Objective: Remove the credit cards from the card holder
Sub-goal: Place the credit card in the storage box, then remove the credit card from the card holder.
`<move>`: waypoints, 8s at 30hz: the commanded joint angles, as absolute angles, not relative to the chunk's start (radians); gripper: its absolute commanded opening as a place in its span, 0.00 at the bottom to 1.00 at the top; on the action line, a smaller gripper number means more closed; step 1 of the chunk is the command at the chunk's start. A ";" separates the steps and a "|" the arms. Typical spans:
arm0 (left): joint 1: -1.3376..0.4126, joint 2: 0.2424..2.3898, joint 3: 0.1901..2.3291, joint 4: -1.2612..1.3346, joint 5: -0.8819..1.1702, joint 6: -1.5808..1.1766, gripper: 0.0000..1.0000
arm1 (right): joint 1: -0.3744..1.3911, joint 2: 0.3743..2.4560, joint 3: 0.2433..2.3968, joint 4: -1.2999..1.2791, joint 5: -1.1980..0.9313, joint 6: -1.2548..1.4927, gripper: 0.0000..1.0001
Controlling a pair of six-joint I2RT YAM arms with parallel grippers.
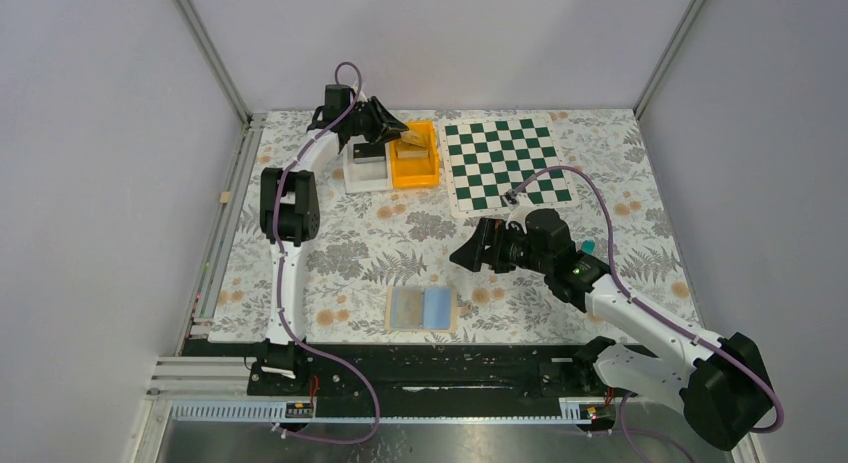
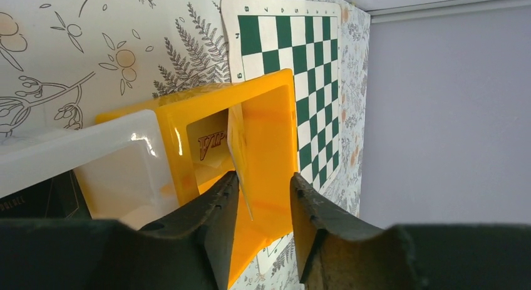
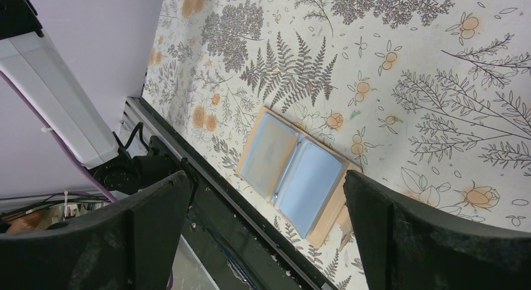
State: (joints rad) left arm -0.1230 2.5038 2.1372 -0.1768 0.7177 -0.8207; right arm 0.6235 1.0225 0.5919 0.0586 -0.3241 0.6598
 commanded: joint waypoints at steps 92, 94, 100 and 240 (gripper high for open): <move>-0.150 0.865 0.865 -0.740 0.022 -0.515 0.74 | 1.218 1.782 1.243 -0.500 0.382 0.972 0.93; -0.150 0.864 0.865 -0.738 0.026 -0.514 0.74 | 1.221 1.802 1.256 -0.514 0.385 0.972 0.93; -0.150 0.870 0.865 -0.735 0.044 -0.512 0.74 | 1.235 1.861 1.300 -0.532 0.374 0.963 0.90; -0.299 0.942 0.474 -0.371 0.386 -0.802 0.43 | 1.288 1.893 1.242 -0.493 0.422 1.017 0.72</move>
